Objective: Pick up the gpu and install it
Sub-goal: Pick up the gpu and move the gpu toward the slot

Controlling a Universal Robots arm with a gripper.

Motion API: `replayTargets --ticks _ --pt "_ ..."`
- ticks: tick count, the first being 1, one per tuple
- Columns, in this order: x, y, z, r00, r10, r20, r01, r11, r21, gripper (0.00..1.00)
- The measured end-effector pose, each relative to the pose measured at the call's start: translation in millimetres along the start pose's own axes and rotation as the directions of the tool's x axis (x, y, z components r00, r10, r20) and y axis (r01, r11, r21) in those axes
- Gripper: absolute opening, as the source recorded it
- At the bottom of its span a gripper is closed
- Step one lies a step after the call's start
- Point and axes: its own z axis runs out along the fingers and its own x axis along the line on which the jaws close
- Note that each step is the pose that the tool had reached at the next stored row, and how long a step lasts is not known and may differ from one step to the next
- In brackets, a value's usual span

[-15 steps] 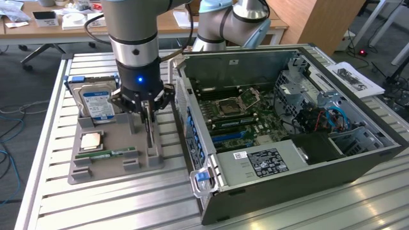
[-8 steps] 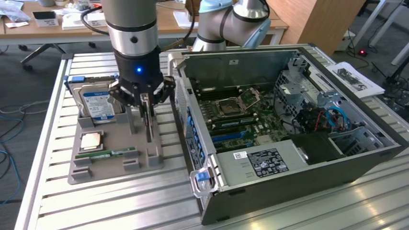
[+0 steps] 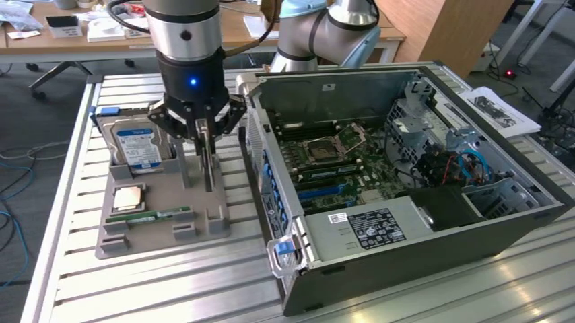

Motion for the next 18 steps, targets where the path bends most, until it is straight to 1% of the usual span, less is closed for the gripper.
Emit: replayTargets --ticks 5,18 --pt "-0.3 0.6 -13.3 1.0000 0.000 -0.0001 0.000 1.0000 -0.0013 0.27" --pt "-0.9 2.0 -41.2 1.0000 0.000 -0.0001 0.000 1.0000 -0.0044 0.27"
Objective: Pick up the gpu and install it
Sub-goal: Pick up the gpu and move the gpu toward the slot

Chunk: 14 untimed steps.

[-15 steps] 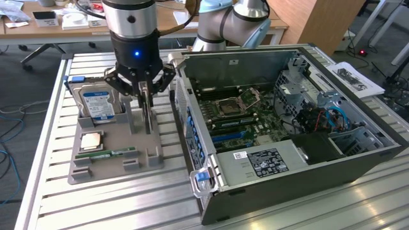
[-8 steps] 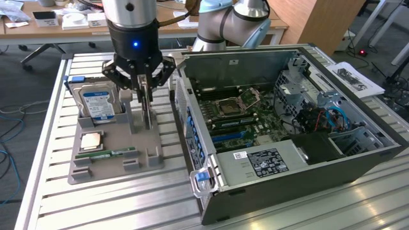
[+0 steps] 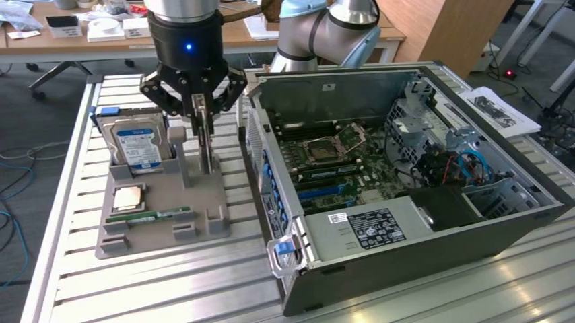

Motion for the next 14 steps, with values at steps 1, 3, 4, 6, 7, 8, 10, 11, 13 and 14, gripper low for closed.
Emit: replayTargets --ticks 1,3,4,6,7,8,10,11,13,14 --pt "-0.1 0.1 -2.2 1.0000 0.000 0.0000 0.000 1.0000 -0.0004 0.27" --pt "-0.1 0.3 -6.8 1.0000 0.000 -0.0001 0.000 1.0000 -0.0013 0.27" --pt "-0.2 0.5 -9.1 1.0000 0.000 -0.0001 0.000 1.0000 -0.0017 0.27" --pt "-0.3 0.7 -13.9 1.0000 0.000 0.0000 0.000 1.0000 -0.0022 0.27" --pt "-0.4 0.9 -16.7 1.0000 0.000 -0.0001 0.000 1.0000 -0.0022 0.27" --pt "-0.4 1.0 -19.8 1.0000 0.000 -0.0001 0.000 1.0000 -0.0021 0.27" --pt "-0.6 1.3 -25.4 1.0000 0.000 -0.0001 0.000 1.0000 -0.0022 0.27" --pt "-0.7 1.5 -28.4 1.0000 0.000 -0.0001 0.000 1.0000 -0.0022 0.27" --pt "-0.8 1.8 -34.6 1.0000 0.000 -0.0002 0.000 1.0000 -0.0023 0.27" --pt "-0.9 2.0 -37.9 1.0000 0.000 -0.0002 0.000 1.0000 -0.0025 0.27"
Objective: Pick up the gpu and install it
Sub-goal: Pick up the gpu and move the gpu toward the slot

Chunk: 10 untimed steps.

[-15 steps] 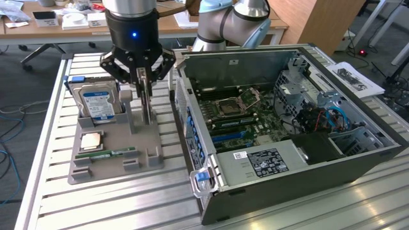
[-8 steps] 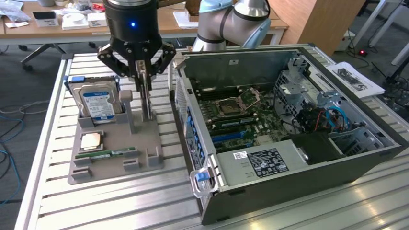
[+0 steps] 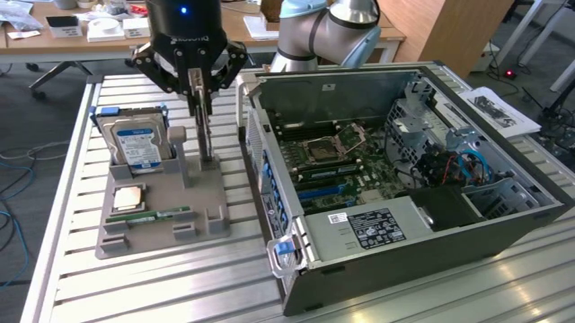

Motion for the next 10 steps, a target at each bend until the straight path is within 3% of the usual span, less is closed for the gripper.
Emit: replayTargets --ticks 7,10 --pt "-0.5 1.1 -20.0 1.0000 0.000 0.0000 0.000 1.0000 -0.0019 0.27" --pt "-0.5 1.2 -23.2 1.0000 0.000 0.0001 0.000 1.0000 -0.0021 0.27"
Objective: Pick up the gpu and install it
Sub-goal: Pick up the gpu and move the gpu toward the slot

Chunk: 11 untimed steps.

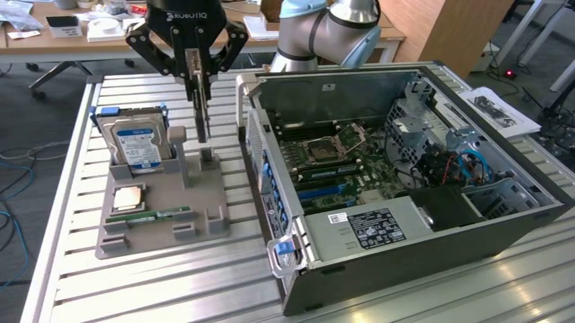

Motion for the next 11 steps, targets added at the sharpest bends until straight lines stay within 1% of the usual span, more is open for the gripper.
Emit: replayTargets --ticks 8,11 --pt "0.0 0.1 -0.8 1.0000 0.000 -0.0002 0.000 1.0000 0.0001 0.27" --pt "-0.1 0.3 -4.3 1.0000 0.000 -0.0001 0.000 1.0000 -0.0001 0.27"
